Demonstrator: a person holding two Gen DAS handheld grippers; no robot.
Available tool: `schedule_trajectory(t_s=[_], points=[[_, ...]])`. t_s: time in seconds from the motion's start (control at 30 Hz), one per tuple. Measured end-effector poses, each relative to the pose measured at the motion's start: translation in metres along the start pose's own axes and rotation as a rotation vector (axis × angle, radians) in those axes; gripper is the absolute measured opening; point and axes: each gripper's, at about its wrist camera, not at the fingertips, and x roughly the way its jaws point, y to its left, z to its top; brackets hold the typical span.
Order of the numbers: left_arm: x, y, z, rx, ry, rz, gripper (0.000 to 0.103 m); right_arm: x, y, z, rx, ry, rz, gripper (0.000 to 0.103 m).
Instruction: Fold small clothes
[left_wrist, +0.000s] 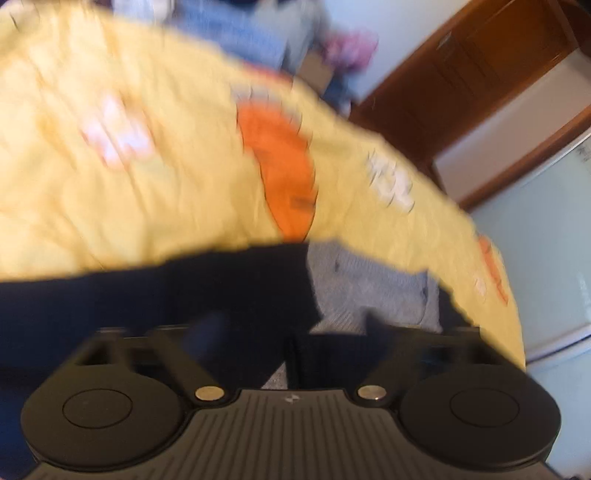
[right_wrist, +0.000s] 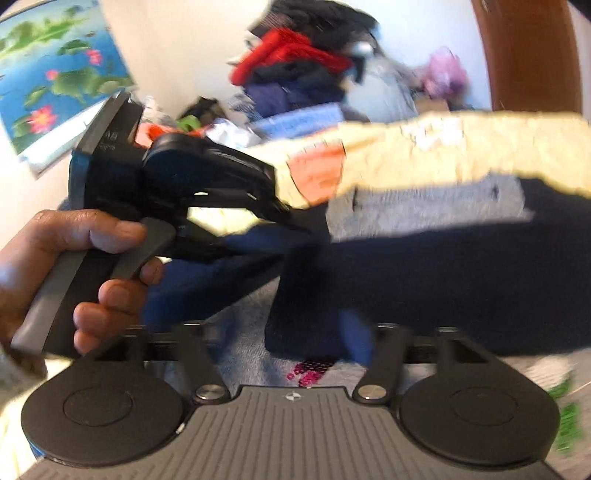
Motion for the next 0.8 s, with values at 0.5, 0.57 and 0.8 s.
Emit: schedule_trajectory(t_s=[0.5,0.57,0.8], points=[[0.025,0.019,-0.07,-0.325,0.031,-0.411,0.096,0.003,-0.048,-0.019,-0.124,0.125,-0.335,0.103],[-0.015,0.038,-0.072,-0.326,-0.057,-0.429,0.097,-0.006,-0.04,-0.019,-0.123,0.116,-0.331,0.103],[-0.18,0.197,-0.118,-0.549,-0.463,-0.254,0.103,-0.041,0.001,-0.026,-0.142,0.054,-0.093,0.103]])
